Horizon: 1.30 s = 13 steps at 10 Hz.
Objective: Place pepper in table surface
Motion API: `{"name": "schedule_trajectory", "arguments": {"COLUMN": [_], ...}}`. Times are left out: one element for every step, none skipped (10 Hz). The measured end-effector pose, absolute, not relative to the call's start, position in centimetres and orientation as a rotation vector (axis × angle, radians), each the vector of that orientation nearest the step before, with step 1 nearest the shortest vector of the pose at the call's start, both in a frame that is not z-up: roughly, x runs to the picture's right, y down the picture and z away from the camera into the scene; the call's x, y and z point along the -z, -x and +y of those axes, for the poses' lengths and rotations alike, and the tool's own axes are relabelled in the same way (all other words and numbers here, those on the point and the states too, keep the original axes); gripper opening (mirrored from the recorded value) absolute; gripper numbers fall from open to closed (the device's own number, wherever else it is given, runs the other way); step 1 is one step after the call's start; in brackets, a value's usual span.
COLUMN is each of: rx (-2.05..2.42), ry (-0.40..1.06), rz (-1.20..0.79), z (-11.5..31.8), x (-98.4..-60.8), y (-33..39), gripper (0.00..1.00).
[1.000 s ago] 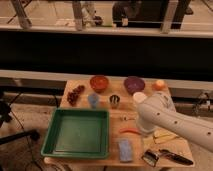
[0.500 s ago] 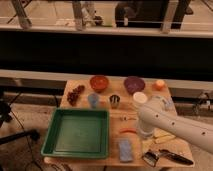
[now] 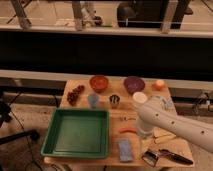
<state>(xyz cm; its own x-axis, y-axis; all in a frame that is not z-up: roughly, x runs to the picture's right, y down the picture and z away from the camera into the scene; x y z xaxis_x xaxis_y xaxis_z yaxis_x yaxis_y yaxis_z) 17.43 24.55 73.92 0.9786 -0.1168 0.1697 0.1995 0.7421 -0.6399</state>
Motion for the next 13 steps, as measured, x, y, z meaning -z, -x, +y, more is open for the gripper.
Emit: {"name": "schedule_trajectory", "arguments": {"rx": [0.177, 0.178, 0.176, 0.176, 0.178, 0.175, 0.173, 0.173, 0.172, 0.176, 0.176, 0.174, 0.171], "ry": [0.703, 0.695, 0.689, 0.686, 0.676, 0.672, 0.667, 0.664, 0.663, 0.66, 0.66, 0.66, 0.658], "rz": [-0.122, -0.119, -0.118, -0.119, -0.122, -0.121, -0.121, -0.125, -0.13, -0.13, -0.133, -0.133, -0.131], "z": [24.2, 24.0, 23.8, 23.7, 23.3, 23.0, 22.8, 22.6, 22.3, 22.1, 21.9, 21.9, 21.8], "x": [-74.0, -74.1, -74.2, -74.3, -74.6, -74.9, -75.2, -75.5, -76.2, -76.8, -77.2, -77.6, -77.9], "y": [-17.0, -17.0, -17.0, -16.8, -16.6, -16.7, -16.8, -16.8, -16.6, -16.5, -16.3, -16.3, -16.4], "gripper": [0.8, 0.8, 0.8, 0.8, 0.8, 0.8, 0.8, 0.8, 0.8, 0.8, 0.8, 0.8, 0.8]}}
